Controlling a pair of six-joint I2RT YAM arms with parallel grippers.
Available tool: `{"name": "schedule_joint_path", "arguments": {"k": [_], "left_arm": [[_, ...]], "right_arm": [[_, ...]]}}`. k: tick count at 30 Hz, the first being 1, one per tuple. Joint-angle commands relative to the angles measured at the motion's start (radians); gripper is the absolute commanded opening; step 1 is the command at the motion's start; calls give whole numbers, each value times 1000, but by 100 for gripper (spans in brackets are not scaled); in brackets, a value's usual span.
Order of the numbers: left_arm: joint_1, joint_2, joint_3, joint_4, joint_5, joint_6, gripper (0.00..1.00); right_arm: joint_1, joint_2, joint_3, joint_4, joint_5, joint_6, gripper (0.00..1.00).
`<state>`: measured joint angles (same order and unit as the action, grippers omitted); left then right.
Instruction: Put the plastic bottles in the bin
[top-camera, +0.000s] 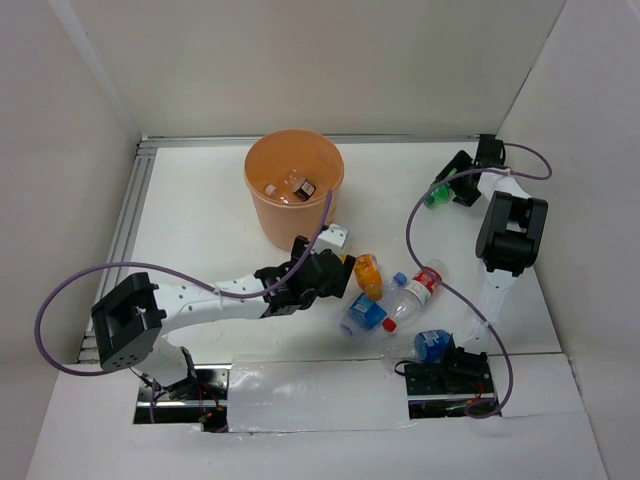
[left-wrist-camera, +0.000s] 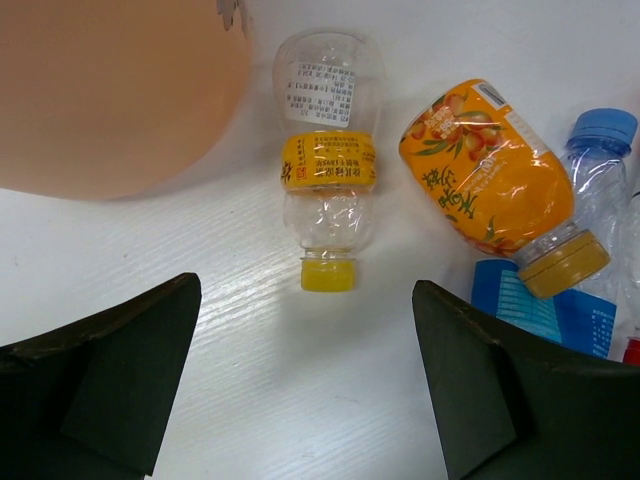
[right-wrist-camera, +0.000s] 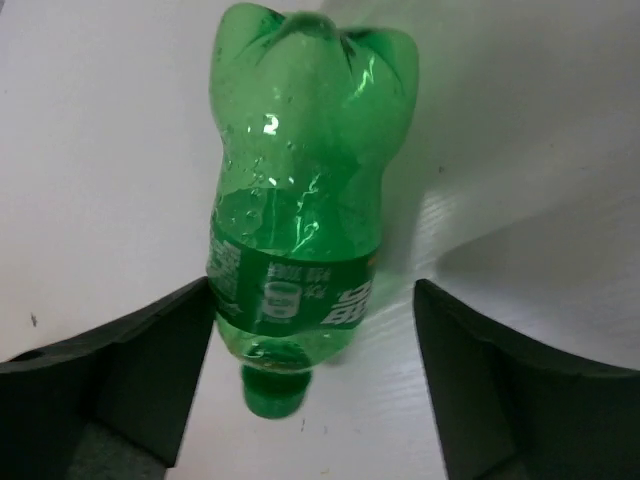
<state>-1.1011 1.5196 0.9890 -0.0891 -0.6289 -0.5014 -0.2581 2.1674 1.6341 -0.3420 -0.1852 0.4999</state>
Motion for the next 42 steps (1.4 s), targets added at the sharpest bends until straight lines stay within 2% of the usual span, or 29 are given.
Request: {"name": "schedule_joint_path", "arguments": {"k": [1, 3, 6, 7, 11, 13, 15, 20, 25, 30, 34, 38, 40, 41, 42], "left_arm": [[-5, -7, -21, 40, -52, -3, 100], [-5, 14, -21, 75, -52, 10, 100], [-5, 60, -3, 75, -52, 20, 100], [-5, 70, -3, 75, -52, 29, 100], [-5, 102, 7, 107, -52, 64, 100], [4, 128, 16, 117, -52, 77, 100], [16, 137, 25, 117, -40, 77, 100], [27, 155, 25, 117, -5, 67, 100], [27, 174, 25, 95, 15, 55, 100], [-2, 154, -15, 60, 5, 3, 100], [-13, 136, -15, 26, -5, -25, 100], [-13, 136, -15, 17, -14, -49, 100], [-13, 161, -6, 6, -40, -58, 100], [-13, 172, 11, -3, -52, -58, 100], [-13, 183, 20, -15, -61, -69, 100]], "right_arm": [[19, 20, 26, -5, 82, 12, 80], [19, 31, 26, 6, 82, 12, 72], [19, 51, 6, 17, 69, 3, 48], [19, 51, 6, 17, 50, 3, 37], [19, 30, -25, 8, 1, -33, 16], [19, -6, -51, 8, -32, -107, 12], [19, -88, -80, 17, -146, -173, 9], [19, -259, -13, -1, -539, -475, 7], [126, -400, 90, -34, -749, -746, 7], [287, -440, 163, 23, -797, -811, 6], [446, -390, 271, -5, -797, -863, 6], [555, -301, 340, -17, -737, -850, 6], [589, -279, 349, -8, -714, -839, 14], [611, -255, 349, -8, -703, -825, 25], [620, -242, 358, -18, -703, -816, 39]]}}
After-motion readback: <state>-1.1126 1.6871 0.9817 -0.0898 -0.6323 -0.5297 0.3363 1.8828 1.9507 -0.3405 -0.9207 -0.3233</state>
